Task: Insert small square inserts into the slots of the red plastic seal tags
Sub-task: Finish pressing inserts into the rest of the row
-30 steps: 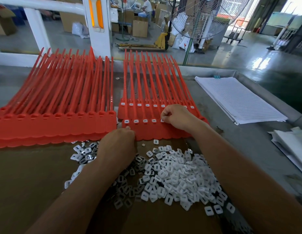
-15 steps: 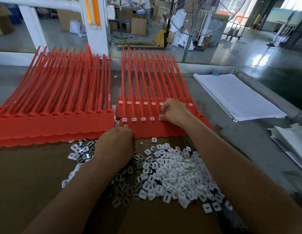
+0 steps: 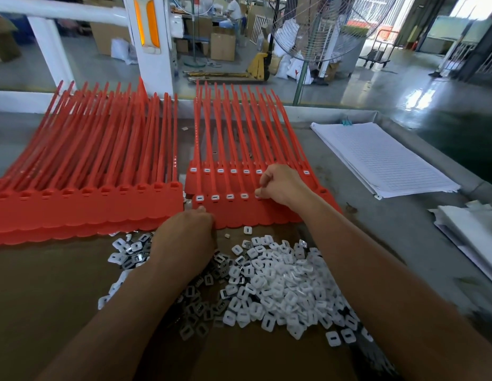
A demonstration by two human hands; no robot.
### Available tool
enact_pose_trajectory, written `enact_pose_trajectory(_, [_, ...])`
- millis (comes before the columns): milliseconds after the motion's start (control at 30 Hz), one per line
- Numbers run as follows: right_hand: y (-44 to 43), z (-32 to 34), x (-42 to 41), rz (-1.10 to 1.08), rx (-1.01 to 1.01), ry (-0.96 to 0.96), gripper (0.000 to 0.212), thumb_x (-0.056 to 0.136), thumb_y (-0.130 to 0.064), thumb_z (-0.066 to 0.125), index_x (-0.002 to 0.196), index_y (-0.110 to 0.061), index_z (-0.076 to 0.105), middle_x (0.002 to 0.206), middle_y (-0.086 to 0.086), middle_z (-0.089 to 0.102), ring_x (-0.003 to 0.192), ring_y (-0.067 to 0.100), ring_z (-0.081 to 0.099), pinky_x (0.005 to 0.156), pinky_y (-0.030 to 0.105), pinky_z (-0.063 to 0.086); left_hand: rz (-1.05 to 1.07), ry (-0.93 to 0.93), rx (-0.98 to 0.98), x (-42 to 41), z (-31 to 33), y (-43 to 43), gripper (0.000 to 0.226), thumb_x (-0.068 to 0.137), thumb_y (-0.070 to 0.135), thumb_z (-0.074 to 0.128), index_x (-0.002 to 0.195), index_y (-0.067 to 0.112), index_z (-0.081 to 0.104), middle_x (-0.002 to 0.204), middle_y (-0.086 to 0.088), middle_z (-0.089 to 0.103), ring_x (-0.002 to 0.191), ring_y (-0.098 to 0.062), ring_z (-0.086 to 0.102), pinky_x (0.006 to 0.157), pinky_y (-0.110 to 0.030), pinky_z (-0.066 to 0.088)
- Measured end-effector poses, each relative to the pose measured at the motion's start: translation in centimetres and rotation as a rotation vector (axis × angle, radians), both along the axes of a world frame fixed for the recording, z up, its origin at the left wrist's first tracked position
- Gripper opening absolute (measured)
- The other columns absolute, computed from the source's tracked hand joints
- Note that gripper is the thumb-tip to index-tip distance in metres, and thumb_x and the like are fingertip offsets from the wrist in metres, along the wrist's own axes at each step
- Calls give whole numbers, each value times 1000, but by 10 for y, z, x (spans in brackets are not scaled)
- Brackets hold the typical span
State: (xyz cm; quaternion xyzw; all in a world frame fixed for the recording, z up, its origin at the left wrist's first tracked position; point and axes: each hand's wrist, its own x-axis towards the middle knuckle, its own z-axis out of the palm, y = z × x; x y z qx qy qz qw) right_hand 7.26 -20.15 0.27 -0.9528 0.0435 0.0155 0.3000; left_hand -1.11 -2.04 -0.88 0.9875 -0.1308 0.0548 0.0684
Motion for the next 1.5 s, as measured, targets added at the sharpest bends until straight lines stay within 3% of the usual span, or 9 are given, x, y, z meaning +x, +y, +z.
enact_pose_trajectory(100, [-4, -1, -1, 6, 39, -26, 24, 78, -19, 72, 69, -26, 51, 77, -10, 52, 78, 9, 50, 68, 25, 40, 4, 7, -8, 1, 0, 0, 35, 88, 12, 38, 117, 17, 57, 125, 0, 54, 108, -19, 56, 87, -32, 46])
enact_pose_trajectory(233, [-13, 6, -9, 52, 258, 33, 17, 87, -6, 58, 79, -20, 55, 88, -2, 64, 66, 5, 55, 55, 13, 41, 4, 27, -19, 3, 1, -1, 35, 89, 13, 38, 118, 18, 56, 127, 0, 54, 110, -19, 54, 89, -32, 45])
enact_pose_trajectory(367, [-23, 15, -27, 128, 344, 68, 12, 88, -7, 57, 85, -18, 59, 94, 1, 67, 73, 4, 60, 64, 14, 44, 4, 31, -33, 1, 1, 1, 35, 89, 12, 38, 118, 17, 57, 127, -1, 54, 111, -19, 54, 91, -32, 44])
enact_pose_trajectory(533, [-26, 21, -48, 208, 232, 61, 11, 85, -13, 64, 83, -24, 63, 85, -14, 63, 81, -4, 56, 68, 6, 40, 33, 54, -40, 1, 1, 1, 37, 88, 9, 38, 120, 17, 56, 129, -1, 53, 112, -20, 53, 90, -33, 44])
enact_pose_trajectory(633, [-32, 25, -63, 273, 112, 95, 12, 82, -19, 67, 82, -30, 63, 84, -17, 64, 80, -5, 58, 74, 14, 40, 33, 51, -51, 2, 1, -1, 38, 87, 9, 37, 119, 17, 56, 128, 0, 53, 111, -19, 54, 89, -32, 45])
enact_pose_trajectory(800, [-43, 27, -88, 344, 20, 120, 14, 77, -23, 71, 76, -36, 65, 72, -20, 65, 68, -9, 58, 66, 11, 40, 34, 38, -55, 1, 0, 1, 38, 88, 9, 36, 120, 17, 56, 128, -1, 54, 113, -19, 53, 90, -32, 44])
enact_pose_trajectory(1133, [-54, 15, -103, 358, -34, 175, 16, 71, -18, 77, 68, -31, 67, 70, -12, 68, 61, -4, 60, 66, 19, 52, 18, 33, -36, 0, 0, 2, 38, 89, 11, 36, 120, 17, 55, 127, -2, 55, 111, -19, 54, 89, -31, 44])
enact_pose_trajectory(1333, [-52, 14, -101, 376, -43, 186, 21, 74, -13, 74, 66, -29, 63, 73, -7, 68, 61, -5, 58, 65, 19, 50, 14, 32, -46, 1, 2, 1, 37, 90, 11, 36, 121, 18, 54, 128, -1, 54, 112, -18, 53, 89, -30, 44])
enact_pose_trajectory(1500, [-49, 18, -103, 389, -62, 197, 19, 81, -16, 68, 70, -29, 59, 70, -14, 62, 59, -11, 53, 61, 13, 44, 17, 38, -43, 0, 3, 1, 37, 90, 12, 37, 122, 17, 54, 128, -1, 53, 112, -18, 53, 89, -31, 43])
